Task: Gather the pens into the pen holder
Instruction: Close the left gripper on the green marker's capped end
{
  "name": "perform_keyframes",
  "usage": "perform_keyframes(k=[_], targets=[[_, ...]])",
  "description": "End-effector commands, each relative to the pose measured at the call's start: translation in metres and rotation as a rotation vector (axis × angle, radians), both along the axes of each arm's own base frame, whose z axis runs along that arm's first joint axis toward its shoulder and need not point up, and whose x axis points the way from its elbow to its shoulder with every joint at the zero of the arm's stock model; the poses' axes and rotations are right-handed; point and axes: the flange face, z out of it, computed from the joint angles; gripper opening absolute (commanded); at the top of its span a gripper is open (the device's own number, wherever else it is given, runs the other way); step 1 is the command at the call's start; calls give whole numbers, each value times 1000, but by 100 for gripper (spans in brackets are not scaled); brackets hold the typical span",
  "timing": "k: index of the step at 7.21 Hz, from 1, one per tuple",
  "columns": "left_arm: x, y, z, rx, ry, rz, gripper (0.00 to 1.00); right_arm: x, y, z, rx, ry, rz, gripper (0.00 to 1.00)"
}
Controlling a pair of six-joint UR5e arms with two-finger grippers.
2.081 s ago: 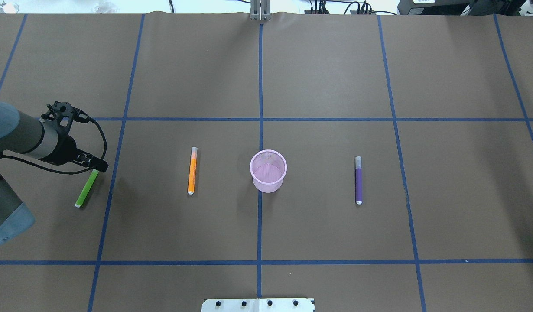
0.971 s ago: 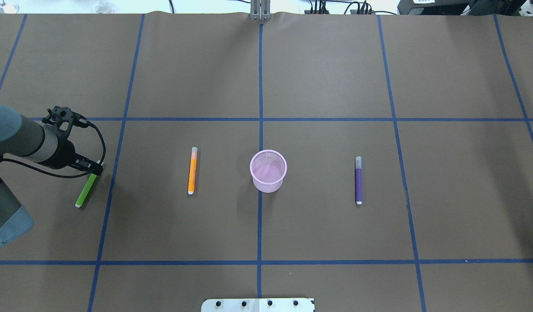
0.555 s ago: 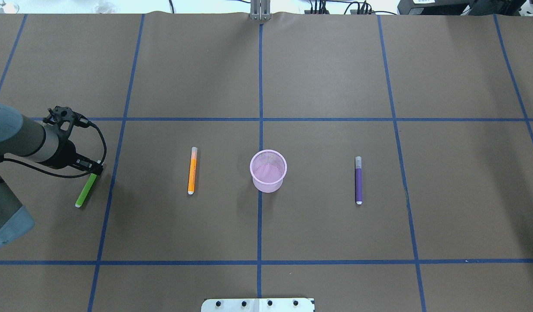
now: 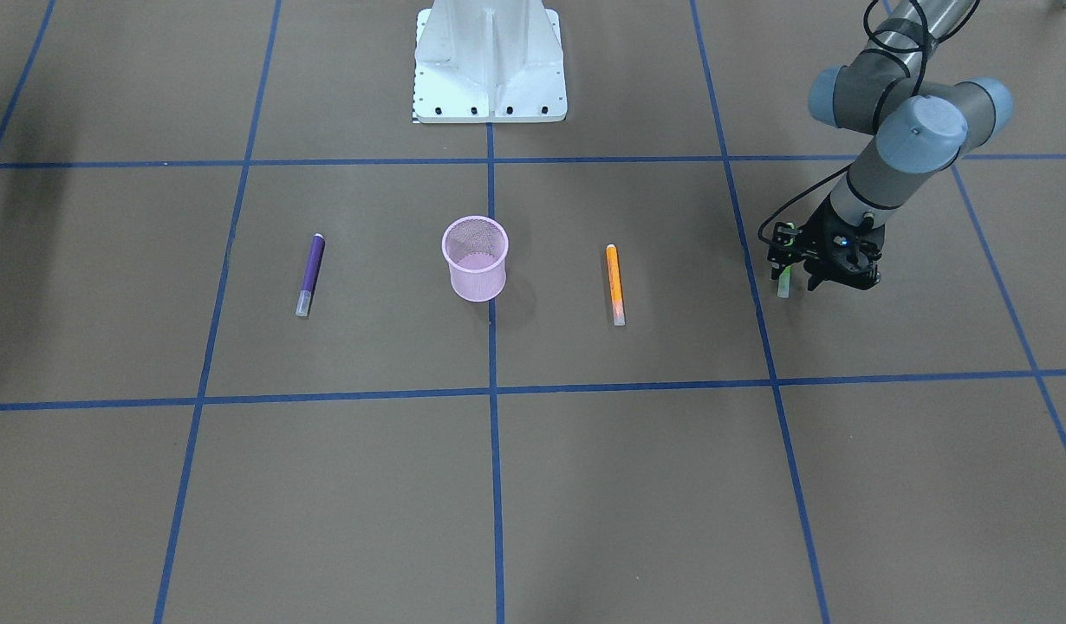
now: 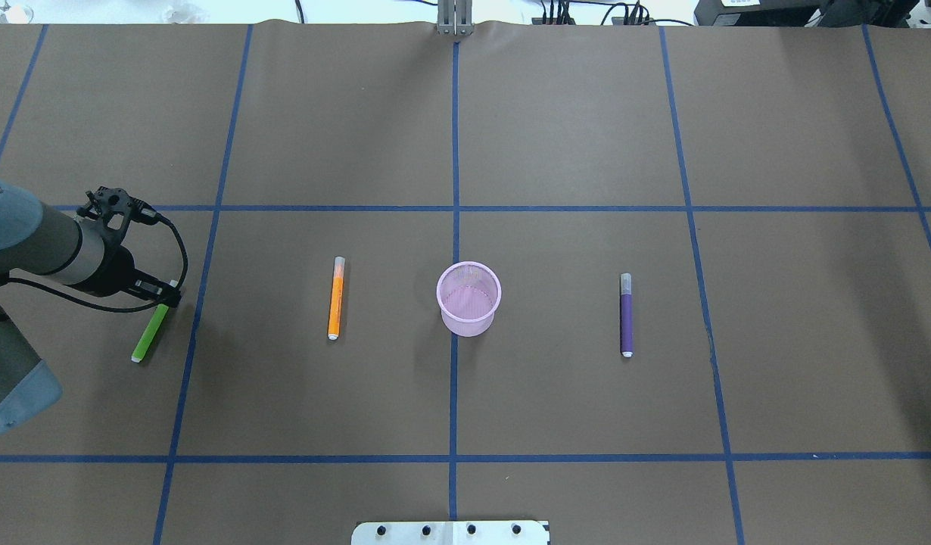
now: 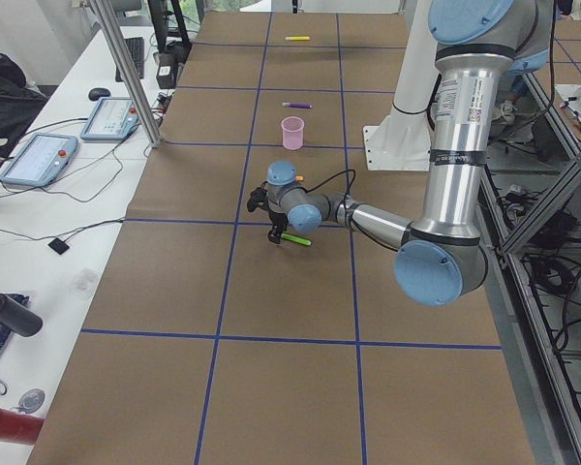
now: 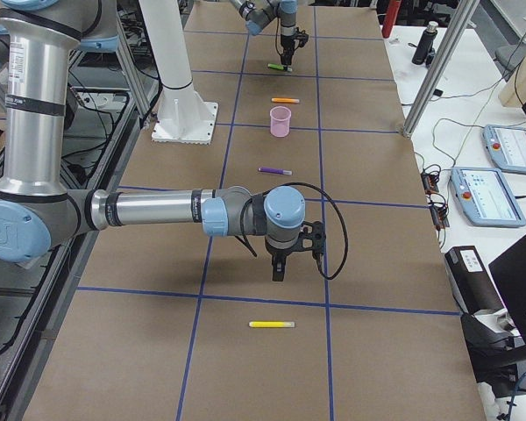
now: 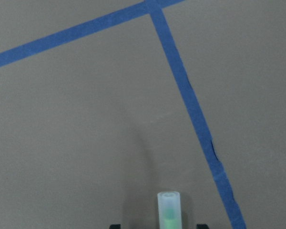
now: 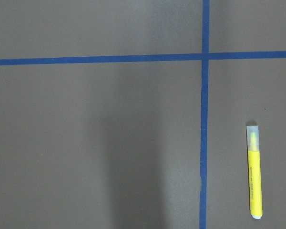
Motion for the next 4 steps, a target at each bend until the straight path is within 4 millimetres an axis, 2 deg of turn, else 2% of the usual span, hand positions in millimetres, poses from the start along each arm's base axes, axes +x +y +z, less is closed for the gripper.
perform_keyframes(k=[1,2,4], targets=[[3,2,0,1,0,6,60,0,0,0,-1,-1,1,100],[4,3,0,0,0,8,56,0,0,0,0,0,0,100],[5,4,0,0,0,10,56,0,0,-1,3,0,-1,100]])
